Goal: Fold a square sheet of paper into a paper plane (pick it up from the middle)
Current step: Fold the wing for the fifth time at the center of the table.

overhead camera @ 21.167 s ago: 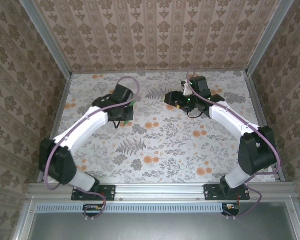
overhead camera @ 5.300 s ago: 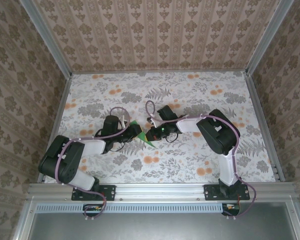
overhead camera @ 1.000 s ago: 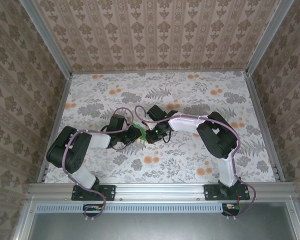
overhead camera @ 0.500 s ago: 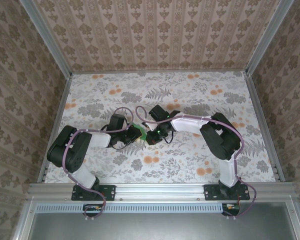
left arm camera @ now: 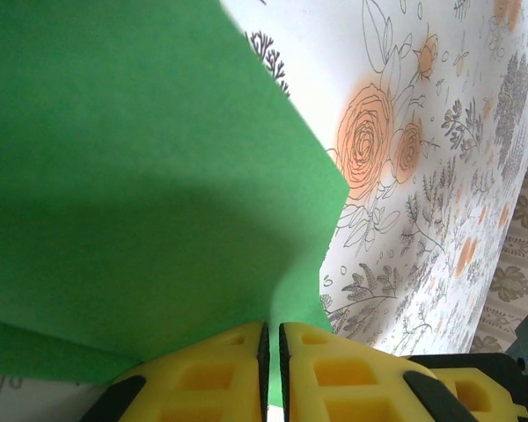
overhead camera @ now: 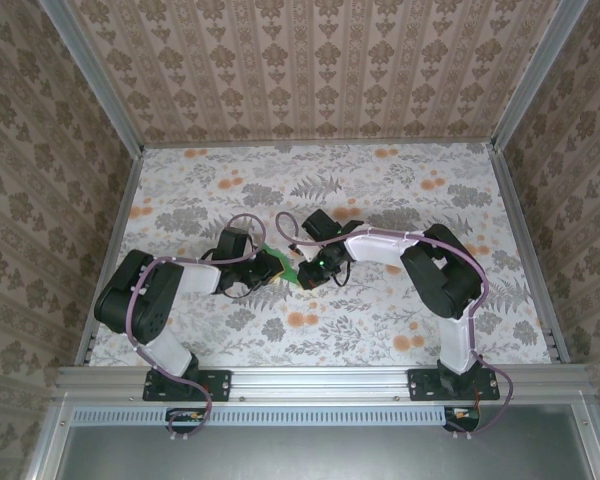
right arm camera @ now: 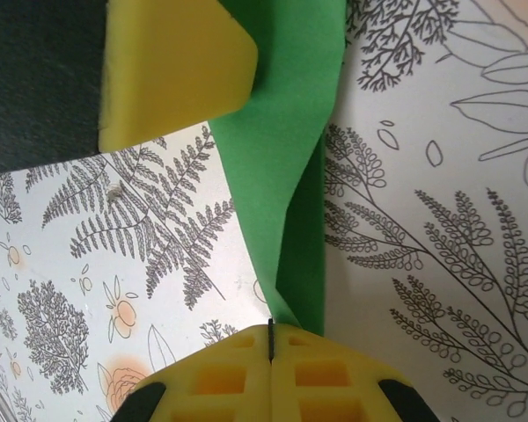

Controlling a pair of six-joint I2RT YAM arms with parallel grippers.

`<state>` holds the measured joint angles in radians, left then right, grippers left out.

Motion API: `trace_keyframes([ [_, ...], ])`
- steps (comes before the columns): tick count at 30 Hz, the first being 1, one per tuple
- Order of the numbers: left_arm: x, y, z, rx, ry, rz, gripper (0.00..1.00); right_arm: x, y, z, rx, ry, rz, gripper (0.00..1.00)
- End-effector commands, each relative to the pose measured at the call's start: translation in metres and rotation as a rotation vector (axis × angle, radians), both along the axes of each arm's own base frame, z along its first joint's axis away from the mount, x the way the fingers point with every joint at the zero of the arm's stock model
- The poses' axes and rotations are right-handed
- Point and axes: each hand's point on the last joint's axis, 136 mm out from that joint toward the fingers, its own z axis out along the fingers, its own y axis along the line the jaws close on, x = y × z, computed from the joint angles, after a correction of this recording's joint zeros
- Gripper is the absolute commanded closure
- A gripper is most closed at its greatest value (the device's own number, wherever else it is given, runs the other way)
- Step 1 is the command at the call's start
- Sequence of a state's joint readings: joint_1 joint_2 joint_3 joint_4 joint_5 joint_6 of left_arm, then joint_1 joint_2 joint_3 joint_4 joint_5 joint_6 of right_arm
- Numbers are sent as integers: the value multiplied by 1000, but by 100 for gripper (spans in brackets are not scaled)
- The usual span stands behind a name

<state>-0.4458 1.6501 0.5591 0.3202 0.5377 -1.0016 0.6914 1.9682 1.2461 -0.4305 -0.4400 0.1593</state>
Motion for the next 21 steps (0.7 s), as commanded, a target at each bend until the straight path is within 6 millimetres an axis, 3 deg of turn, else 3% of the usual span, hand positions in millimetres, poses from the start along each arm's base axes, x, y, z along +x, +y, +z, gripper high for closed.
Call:
trace_keyframes([
  [1, -19, 35, -50, 183, 127, 61, 84, -5, -13, -13, -55, 23, -12, 100],
  [14, -19, 36, -51, 187, 131, 62, 85, -12, -28, -31, -107, 61, -21, 100],
  [17, -20, 36, -52, 187, 133, 62, 85, -10, -24, -21, -79, 53, -24, 100],
  [21, -19, 36, -52, 188, 133, 63, 85, -2, -1, 7, 47, 33, -30, 100],
])
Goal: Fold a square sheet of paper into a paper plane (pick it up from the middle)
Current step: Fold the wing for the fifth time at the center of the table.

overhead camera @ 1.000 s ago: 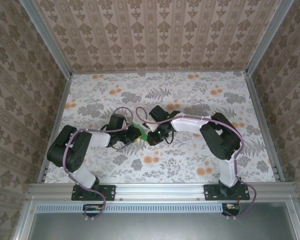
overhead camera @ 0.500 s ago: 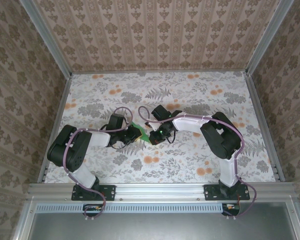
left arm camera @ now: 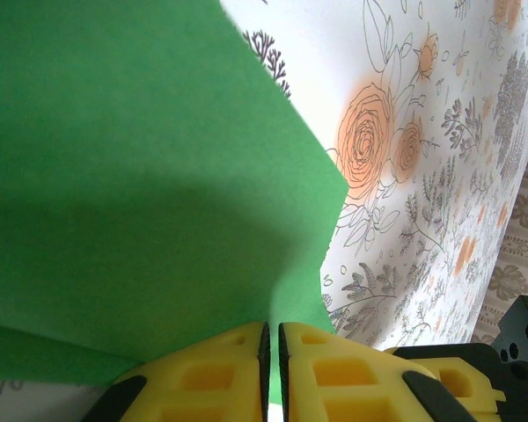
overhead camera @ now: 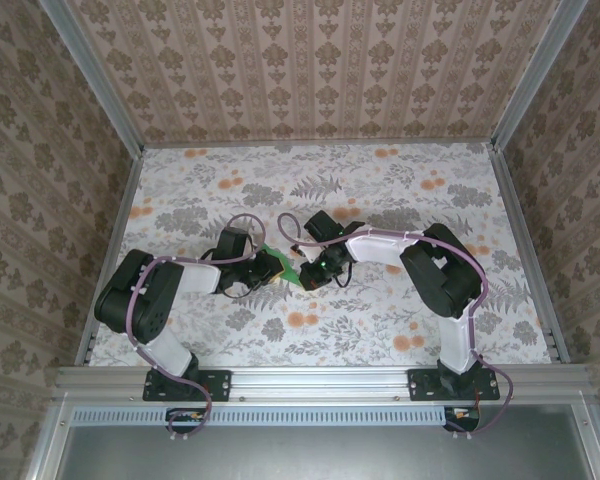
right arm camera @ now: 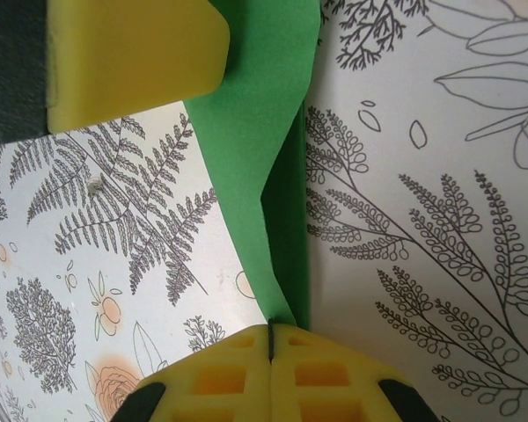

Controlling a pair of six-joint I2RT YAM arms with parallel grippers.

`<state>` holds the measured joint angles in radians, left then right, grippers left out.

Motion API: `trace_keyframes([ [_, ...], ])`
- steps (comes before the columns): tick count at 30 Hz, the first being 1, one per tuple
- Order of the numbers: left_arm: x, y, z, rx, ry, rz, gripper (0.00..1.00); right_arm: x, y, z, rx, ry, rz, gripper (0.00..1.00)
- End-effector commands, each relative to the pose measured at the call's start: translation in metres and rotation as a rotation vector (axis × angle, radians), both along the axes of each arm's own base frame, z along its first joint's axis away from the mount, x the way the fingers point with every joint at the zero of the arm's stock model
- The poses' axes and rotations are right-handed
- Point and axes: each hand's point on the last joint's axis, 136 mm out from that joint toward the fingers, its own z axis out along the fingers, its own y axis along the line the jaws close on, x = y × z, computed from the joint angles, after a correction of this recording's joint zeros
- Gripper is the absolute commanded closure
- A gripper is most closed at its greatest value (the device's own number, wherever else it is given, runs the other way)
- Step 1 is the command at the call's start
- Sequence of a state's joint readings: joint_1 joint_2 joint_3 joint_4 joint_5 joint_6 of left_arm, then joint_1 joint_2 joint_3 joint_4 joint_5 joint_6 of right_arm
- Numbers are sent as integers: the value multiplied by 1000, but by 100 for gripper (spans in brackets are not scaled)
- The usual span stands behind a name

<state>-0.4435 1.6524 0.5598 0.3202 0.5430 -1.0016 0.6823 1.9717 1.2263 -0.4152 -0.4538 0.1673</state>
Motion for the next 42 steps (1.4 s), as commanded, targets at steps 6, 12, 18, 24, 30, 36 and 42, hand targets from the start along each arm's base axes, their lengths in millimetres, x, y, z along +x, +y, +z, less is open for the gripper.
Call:
trace_keyframes([
  [6, -20, 36, -52, 191, 134, 63, 85, 5, 17, 11, 65, 20, -10, 100],
  [12, -18, 35, -50, 186, 128, 61, 85, 8, 12, -1, 28, 20, -21, 100],
  [18, -14, 32, -46, 180, 114, 52, 85, 5, 3, -12, 4, 43, -35, 100],
  [24, 13, 12, -4, 90, -52, -9, 80, -1, -9, -26, -21, 80, -58, 100],
  [30, 11, -6, 38, 81, -215, -63, 80, -2, -10, -30, -24, 95, -72, 100],
  [36, -2, -11, 35, 100, -207, -68, 83, -2, -8, -30, -18, 101, -74, 100],
  [42, -4, -26, 30, 93, -201, -99, 88, -3, -9, -33, -17, 113, -80, 100],
])
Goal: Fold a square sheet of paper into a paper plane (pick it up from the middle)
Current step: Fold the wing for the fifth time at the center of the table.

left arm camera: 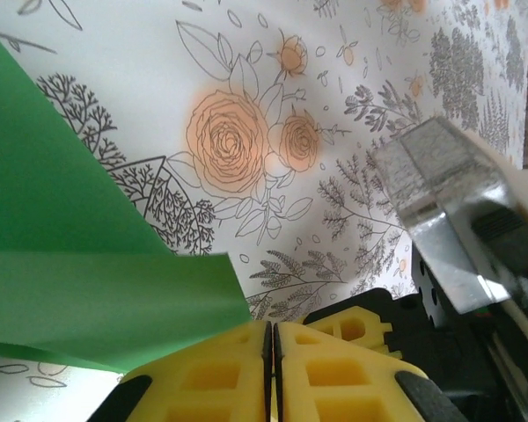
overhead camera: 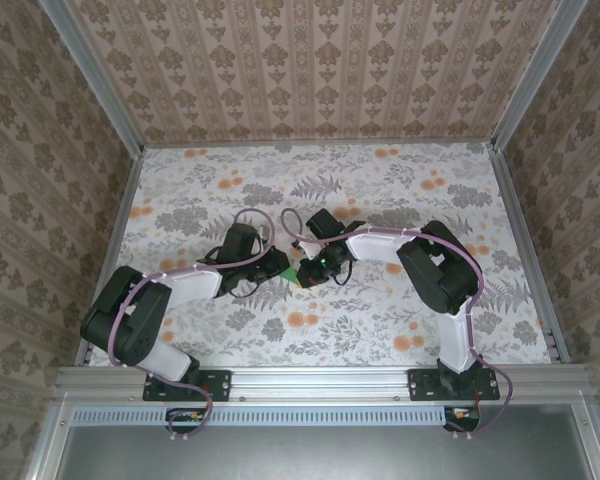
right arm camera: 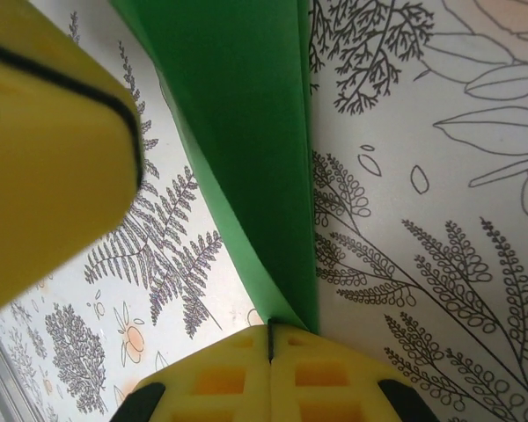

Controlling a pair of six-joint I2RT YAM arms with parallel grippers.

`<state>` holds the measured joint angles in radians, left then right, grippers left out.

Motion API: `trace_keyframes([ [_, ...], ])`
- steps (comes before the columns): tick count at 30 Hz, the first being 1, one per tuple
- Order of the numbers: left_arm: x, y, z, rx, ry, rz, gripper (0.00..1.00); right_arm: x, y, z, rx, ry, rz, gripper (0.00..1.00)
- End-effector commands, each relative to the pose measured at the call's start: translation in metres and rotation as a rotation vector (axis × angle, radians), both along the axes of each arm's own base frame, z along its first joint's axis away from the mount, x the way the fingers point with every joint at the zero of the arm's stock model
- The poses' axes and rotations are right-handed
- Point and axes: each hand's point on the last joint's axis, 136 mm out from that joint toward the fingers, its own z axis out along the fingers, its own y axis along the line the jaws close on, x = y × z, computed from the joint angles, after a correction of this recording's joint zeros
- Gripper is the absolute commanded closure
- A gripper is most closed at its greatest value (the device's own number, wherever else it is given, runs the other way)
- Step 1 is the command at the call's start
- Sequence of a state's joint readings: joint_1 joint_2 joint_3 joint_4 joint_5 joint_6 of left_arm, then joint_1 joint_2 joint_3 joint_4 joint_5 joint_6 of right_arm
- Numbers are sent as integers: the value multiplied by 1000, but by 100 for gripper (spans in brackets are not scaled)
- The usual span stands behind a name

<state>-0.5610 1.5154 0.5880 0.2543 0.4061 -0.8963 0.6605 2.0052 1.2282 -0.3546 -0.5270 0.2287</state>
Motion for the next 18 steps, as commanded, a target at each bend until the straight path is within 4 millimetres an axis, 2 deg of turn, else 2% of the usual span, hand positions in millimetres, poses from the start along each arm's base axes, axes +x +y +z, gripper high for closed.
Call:
trace_keyframes([
  [1, -1, -6, -9, 23, 7, -11, 89, -10, -16, -29, -85, 61, -27, 100],
  [5, -1, -6, -17, 46, 19, 1, 90, -10, -16, -30, -83, 65, -30, 100],
  [18, 3, 20, -48, 149, 74, 89, 90, -13, -18, -31, -89, 72, -25, 100],
])
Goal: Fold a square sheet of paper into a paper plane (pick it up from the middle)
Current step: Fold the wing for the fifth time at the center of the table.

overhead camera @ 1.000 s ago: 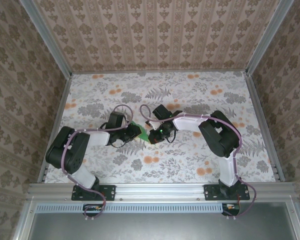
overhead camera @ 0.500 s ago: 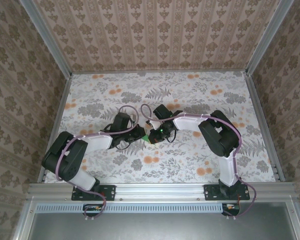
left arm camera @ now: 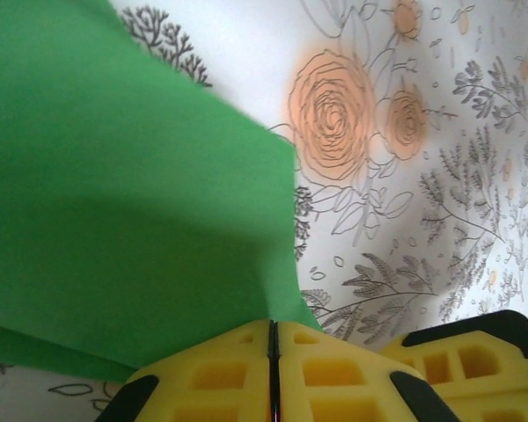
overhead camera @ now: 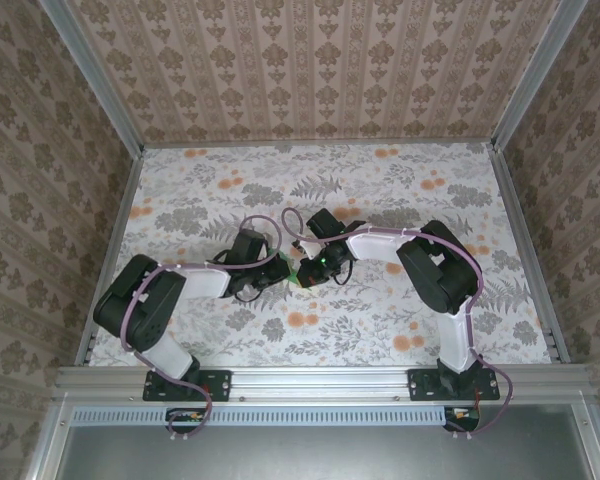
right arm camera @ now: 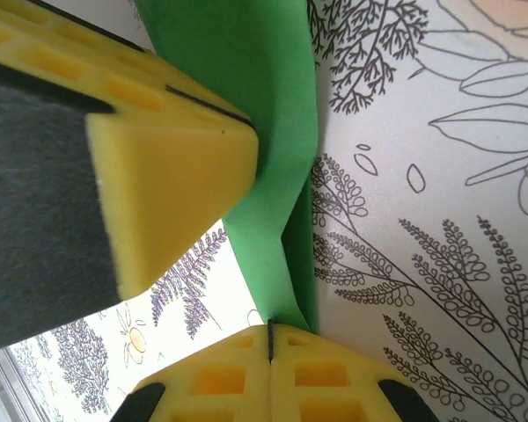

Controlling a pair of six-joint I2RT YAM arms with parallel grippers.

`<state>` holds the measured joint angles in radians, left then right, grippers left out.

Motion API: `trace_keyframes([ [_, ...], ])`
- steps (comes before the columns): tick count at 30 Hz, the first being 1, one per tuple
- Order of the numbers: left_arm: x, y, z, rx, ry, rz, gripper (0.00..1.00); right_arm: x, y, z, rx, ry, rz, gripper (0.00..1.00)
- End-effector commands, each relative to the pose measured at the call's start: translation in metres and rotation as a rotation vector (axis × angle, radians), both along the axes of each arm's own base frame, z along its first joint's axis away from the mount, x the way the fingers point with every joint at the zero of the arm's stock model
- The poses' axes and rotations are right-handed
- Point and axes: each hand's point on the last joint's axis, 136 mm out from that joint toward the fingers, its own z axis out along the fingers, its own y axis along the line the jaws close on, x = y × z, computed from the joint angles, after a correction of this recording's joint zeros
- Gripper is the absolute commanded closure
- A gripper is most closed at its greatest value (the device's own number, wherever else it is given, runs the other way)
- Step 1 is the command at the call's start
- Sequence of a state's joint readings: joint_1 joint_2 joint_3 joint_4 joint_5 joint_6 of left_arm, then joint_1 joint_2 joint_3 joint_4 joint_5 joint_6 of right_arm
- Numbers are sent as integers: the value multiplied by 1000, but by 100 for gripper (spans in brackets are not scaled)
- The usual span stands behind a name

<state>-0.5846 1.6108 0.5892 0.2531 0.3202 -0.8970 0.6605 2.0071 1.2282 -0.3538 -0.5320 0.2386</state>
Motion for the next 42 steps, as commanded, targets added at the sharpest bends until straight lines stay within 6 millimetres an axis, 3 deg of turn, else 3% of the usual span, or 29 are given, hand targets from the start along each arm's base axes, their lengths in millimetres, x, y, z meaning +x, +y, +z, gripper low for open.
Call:
trace_keyframes([
  [1, 5, 17, -13, 50, 28, 65, 90, -13, -18, -31, -93, 63, -18, 100],
  [12, 9, 50, -24, 73, 63, 123, 90, -15, -26, -36, -115, 74, -22, 100],
  [16, 19, 73, -27, 78, 72, 180, 90, -17, -29, -38, -122, 81, -23, 100],
  [29, 43, 113, -16, 75, 36, 253, 90, -17, -32, -38, -126, 87, -30, 100],
  [36, 49, 108, 21, 1, -64, 240, 89, -15, -26, -30, -92, 85, -33, 100],
  [42, 36, 94, 56, -49, -163, 203, 85, -5, -6, 1, 29, 51, -50, 100],
])
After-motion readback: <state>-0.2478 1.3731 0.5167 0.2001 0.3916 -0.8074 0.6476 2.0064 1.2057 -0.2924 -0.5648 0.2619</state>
